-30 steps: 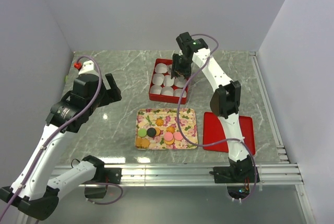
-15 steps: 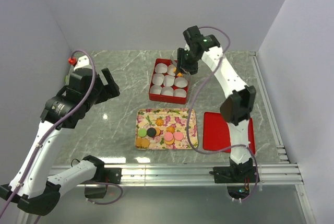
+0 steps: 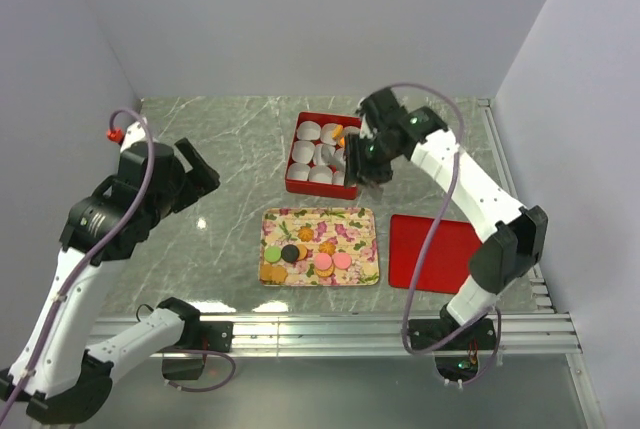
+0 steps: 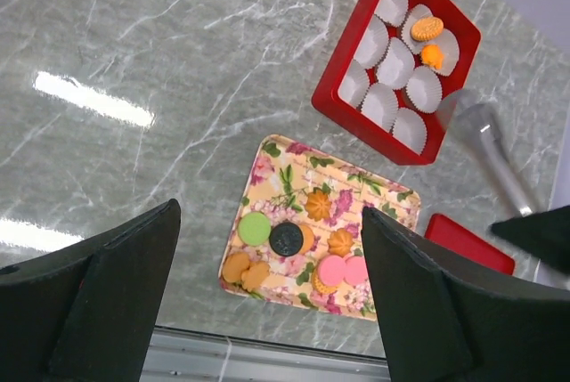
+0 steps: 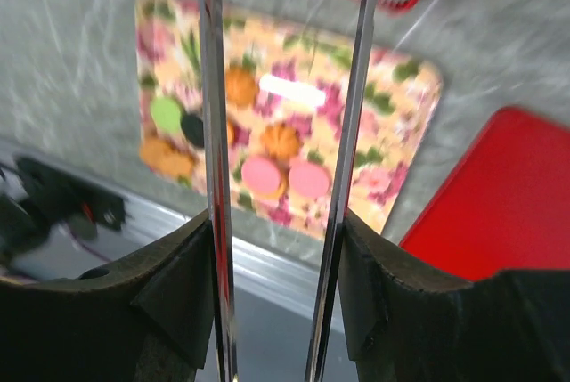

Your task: Pack the cookies

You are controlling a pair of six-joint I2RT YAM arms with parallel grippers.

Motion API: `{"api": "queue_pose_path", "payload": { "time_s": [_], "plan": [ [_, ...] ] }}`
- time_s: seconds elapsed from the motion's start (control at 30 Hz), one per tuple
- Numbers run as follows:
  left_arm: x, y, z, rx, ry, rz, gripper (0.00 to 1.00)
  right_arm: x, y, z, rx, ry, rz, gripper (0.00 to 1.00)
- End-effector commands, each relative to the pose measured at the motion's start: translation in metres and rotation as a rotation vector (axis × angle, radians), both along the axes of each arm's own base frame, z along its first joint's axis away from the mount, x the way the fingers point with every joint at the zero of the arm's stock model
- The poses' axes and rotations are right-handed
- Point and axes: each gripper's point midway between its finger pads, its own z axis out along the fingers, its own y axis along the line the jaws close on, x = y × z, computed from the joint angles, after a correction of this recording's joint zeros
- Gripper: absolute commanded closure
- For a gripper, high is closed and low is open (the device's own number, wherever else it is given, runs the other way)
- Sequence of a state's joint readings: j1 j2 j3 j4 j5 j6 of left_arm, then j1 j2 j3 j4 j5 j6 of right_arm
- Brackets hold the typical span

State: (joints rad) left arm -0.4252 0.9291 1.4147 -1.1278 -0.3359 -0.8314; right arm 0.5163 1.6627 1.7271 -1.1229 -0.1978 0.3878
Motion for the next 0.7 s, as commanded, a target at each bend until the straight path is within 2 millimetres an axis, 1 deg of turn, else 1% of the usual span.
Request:
{"api": "queue_pose_path", "payload": {
  "time_s": [0.0, 0.03, 0.07, 0.13, 0.17, 0.23, 0.3, 0.37, 0.4, 0.43, 0.47, 0.5, 0.53, 0.6, 0.63, 0.67],
  "plan": [
    [-0.018, 0.008, -0.005, -0.047, -0.005, 0.043, 0.12, -0.039, 0.02, 0.008, 0.04, -0.039, 0.093, 0.44],
    [-0.024, 0.011, -0.003, -0.058, -0.029, 0.045, 0.11, -0.051, 0.022, 0.012, 0.044, -0.051, 0.109, 0.44],
    [-0.025, 0.012, -0.014, -0.046, -0.018, 0.044, 0.1, -0.068, 0.028, 0.003, 0.031, -0.026, 0.134, 0.44],
    [-0.029, 0.015, -0.016, -0.046, -0.042, 0.037, 0.09, -0.086, 0.03, -0.002, 0.018, -0.013, 0.148, 0.44],
    [-0.03, 0.015, -0.024, -0.029, -0.029, 0.029, 0.09, -0.106, 0.033, -0.006, 0.012, 0.008, 0.172, 0.44],
    [-0.03, 0.015, -0.03, -0.01, -0.022, 0.011, 0.09, -0.122, 0.034, -0.012, -0.005, 0.025, 0.191, 0.44],
    [-0.029, 0.016, -0.041, 0.028, -0.005, -0.004, 0.09, -0.147, 0.039, -0.022, -0.025, 0.046, 0.232, 0.43],
    [-0.028, 0.019, -0.049, 0.064, 0.0, -0.016, 0.09, -0.162, 0.039, -0.032, -0.057, 0.069, 0.241, 0.43],
    [-0.027, 0.019, -0.051, 0.078, -0.002, -0.022, 0.09, -0.173, 0.043, -0.035, -0.069, 0.074, 0.269, 0.43],
    [-0.028, 0.022, -0.052, 0.092, -0.013, -0.021, 0.08, -0.176, 0.043, -0.039, -0.089, 0.073, 0.271, 0.43],
    [-0.027, 0.024, -0.057, 0.118, -0.012, -0.027, 0.07, -0.18, 0.044, -0.042, -0.1, 0.082, 0.265, 0.43],
    [-0.028, 0.027, -0.06, 0.132, -0.012, -0.022, 0.06, -0.187, 0.047, -0.045, -0.109, 0.087, 0.287, 0.43],
    [-0.028, 0.029, -0.06, 0.141, -0.018, -0.021, 0.05, -0.19, 0.05, -0.05, -0.129, 0.1, 0.295, 0.43],
    [-0.029, 0.032, -0.067, 0.167, -0.009, -0.02, 0.04, -0.194, 0.054, -0.054, -0.153, 0.103, 0.305, 0.43],
    [-0.03, 0.033, -0.067, 0.166, -0.021, -0.022, 0.04, -0.199, 0.058, -0.063, -0.191, 0.121, 0.326, 0.43],
    [-0.03, 0.032, -0.07, 0.173, -0.024, -0.033, 0.04, -0.199, 0.063, -0.062, -0.199, 0.116, 0.335, 0.43]
  ]
}}
